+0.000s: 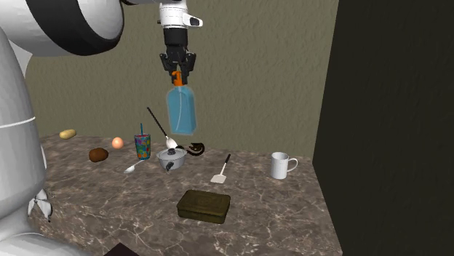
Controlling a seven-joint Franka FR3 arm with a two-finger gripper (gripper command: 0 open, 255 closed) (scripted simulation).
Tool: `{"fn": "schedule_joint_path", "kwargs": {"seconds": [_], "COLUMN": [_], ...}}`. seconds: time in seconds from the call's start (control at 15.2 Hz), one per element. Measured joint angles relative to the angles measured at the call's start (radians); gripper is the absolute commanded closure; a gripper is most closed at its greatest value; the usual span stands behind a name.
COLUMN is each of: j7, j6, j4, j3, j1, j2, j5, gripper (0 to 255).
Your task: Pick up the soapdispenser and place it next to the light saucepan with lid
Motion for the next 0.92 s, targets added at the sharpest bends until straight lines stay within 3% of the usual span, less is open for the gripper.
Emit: {"fn": "schedule_joint_path", "kwargs": {"seconds": [0.46,0.92], "j7": [0.140,0.149], "j6": [-0.071,0.028], "j4": [0.091,-0.052], "j3": [0.061,0.063], "j1": [0.083,0.084], "j2": [0.022,-0.022], "j5": [-0.009,-0.001], "gripper": [255,255]}}
